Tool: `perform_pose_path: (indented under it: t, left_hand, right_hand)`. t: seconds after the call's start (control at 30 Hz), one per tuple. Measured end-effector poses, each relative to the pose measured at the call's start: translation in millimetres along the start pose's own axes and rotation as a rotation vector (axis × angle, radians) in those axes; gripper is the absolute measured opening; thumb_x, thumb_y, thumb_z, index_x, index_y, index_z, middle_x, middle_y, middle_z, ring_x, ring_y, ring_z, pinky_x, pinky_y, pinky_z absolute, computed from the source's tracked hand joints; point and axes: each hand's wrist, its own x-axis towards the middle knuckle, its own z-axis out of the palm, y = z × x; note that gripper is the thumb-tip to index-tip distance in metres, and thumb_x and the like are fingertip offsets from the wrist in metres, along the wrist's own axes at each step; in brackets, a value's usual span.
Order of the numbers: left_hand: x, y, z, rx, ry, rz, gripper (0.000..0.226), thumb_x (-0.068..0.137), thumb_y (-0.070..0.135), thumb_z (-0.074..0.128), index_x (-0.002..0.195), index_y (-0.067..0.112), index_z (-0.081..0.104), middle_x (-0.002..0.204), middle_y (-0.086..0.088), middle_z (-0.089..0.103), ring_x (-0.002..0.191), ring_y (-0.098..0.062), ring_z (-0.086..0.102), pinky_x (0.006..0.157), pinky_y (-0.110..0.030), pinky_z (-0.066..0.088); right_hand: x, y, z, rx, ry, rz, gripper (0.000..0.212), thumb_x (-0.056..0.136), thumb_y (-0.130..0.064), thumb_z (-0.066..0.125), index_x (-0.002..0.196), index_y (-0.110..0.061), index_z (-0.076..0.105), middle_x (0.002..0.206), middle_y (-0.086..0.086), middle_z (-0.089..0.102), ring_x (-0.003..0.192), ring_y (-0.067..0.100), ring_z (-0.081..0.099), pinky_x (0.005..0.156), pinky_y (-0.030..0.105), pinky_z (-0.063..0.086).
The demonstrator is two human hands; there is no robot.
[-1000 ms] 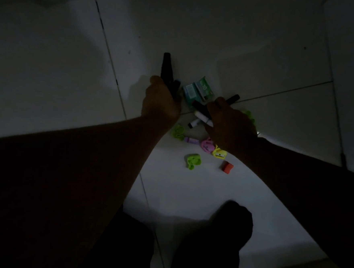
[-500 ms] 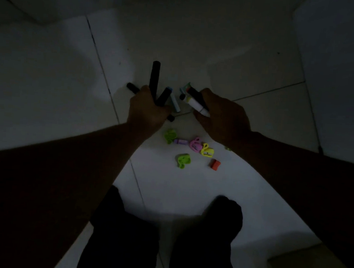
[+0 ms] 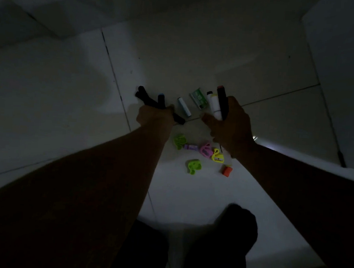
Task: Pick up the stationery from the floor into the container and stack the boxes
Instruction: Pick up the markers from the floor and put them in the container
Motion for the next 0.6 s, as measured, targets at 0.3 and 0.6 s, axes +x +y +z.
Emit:
perform_pose_path:
  t: [0.3, 0.6]
  left_hand:
    - [-35, -4, -32, -0.087, -0.185, -0.001, 0.016, 0.079, 0.018, 0.073, 0.080, 0.007, 0.061, 0.070, -0.006, 0.057, 0.051, -0.017, 0.052, 0.044, -0.022, 0.046]
    - [-169, 58, -128, -0.181, -0.523, 0.144, 0.027, 0.078, 0.032, 0.076, 0.087, 0.009, 0.066, 0.069, -0.003, 0.073, 0.061, -0.015, 0.069, 0.056, -0.027, 0.058]
  right_hand:
    - [-22, -24, -16, 0.512, -0.280, 0.474, 0.039, 0.087, -0.010, 0.065, 0.124, -0.002, 0.054, 0.088, 0.010, 0.064, 0.065, 0.016, 0.064, 0.052, 0.027, 0.052]
    - [-104, -126, -85, 0.710, -0.278, 0.461, 0.027, 0.084, -0.029, 0.070, 0.102, -0.010, 0.063, 0.084, 0.004, 0.061, 0.072, 0.021, 0.060, 0.060, 0.034, 0.055]
